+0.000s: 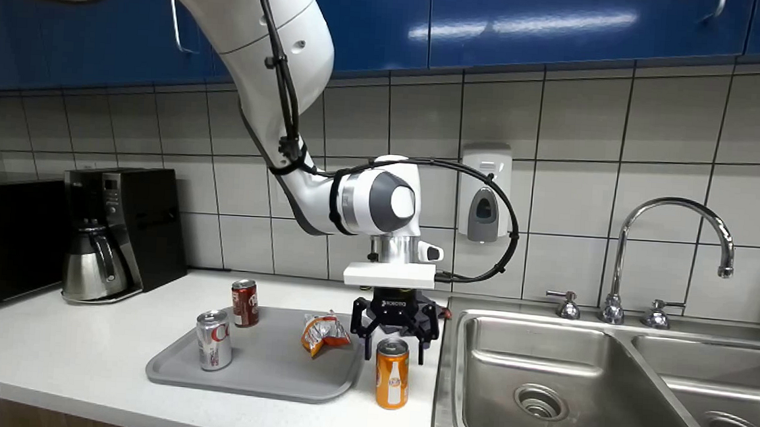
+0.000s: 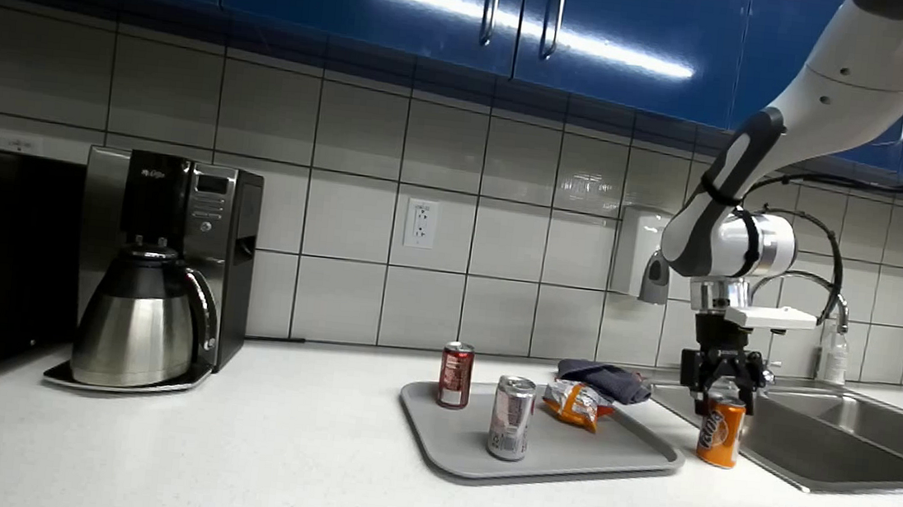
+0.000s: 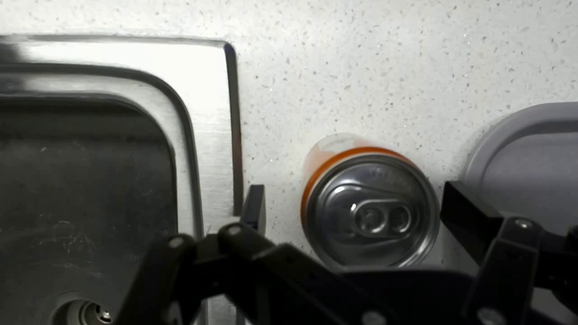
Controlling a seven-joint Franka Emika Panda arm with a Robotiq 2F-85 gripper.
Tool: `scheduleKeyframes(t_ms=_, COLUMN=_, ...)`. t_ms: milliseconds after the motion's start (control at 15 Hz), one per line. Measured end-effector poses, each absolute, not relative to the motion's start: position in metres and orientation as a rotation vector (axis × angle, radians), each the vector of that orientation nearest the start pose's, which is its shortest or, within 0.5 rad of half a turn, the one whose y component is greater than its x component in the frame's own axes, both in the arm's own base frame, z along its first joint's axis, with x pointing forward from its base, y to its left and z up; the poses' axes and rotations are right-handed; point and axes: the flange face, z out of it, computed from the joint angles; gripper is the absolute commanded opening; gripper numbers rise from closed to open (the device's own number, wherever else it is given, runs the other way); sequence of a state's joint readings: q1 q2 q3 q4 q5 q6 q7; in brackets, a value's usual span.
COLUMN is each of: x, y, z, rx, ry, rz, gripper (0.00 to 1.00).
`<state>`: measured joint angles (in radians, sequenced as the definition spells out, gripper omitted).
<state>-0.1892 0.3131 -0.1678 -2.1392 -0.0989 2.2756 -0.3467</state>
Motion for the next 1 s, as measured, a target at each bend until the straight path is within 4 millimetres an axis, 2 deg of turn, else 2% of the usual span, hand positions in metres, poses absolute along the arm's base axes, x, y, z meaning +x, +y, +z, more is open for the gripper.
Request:
scheduleKeyframes(t_ms=267, x=0.518, y=-0.195, z=0.255, rx=-3.182, ry=-0.100, rz=0.307, gripper=1.00)
scheduleKeyframes(t_ms=667, x=0.519, y=-0.195, z=0.289, rx=-3.196, ry=-0.097, rz=0.235, gripper=1.00)
scheduleKeyframes(t_ms=1000, x=0.519, y=-0.177, z=0.319, rx=-3.195, ry=-0.134, rz=0.184, gripper=1.00)
